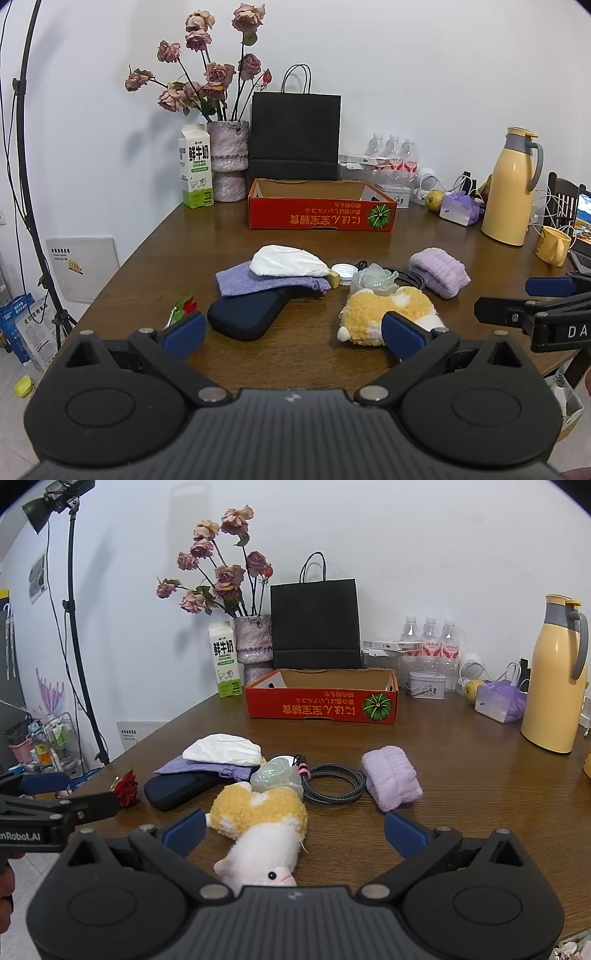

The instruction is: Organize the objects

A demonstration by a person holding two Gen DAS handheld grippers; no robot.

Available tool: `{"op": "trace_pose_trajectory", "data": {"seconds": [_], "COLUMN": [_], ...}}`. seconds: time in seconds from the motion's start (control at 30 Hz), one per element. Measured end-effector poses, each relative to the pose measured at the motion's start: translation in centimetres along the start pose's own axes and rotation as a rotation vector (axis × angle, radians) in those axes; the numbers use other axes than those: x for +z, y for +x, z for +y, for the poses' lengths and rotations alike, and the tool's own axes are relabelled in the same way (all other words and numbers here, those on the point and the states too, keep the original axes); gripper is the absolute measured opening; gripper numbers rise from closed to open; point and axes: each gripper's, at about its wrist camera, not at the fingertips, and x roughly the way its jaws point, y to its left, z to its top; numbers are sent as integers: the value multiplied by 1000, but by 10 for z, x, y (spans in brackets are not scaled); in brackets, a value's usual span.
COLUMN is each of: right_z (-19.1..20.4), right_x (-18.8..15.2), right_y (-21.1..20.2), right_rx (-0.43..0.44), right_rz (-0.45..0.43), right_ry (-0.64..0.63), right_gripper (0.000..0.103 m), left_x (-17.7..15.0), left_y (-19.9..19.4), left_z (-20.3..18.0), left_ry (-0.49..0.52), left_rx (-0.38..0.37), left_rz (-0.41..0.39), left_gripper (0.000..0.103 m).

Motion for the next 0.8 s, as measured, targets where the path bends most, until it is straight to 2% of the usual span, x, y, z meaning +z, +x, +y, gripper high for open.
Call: {"op": "trace_pose_trajectory", "data": {"seconds": [0.8], "right_z": [0], "right_x": [-3], "right_y": [-1], "right_rx": [-1], "right_rz": [4], "right_ry": [0], "right_gripper": [103], "left_x": [-2], "left_y": [1], "left_z": [1], "left_ry": [-4], "left_rx": [4], "left_rz": [4], "left_gripper": [103]}}
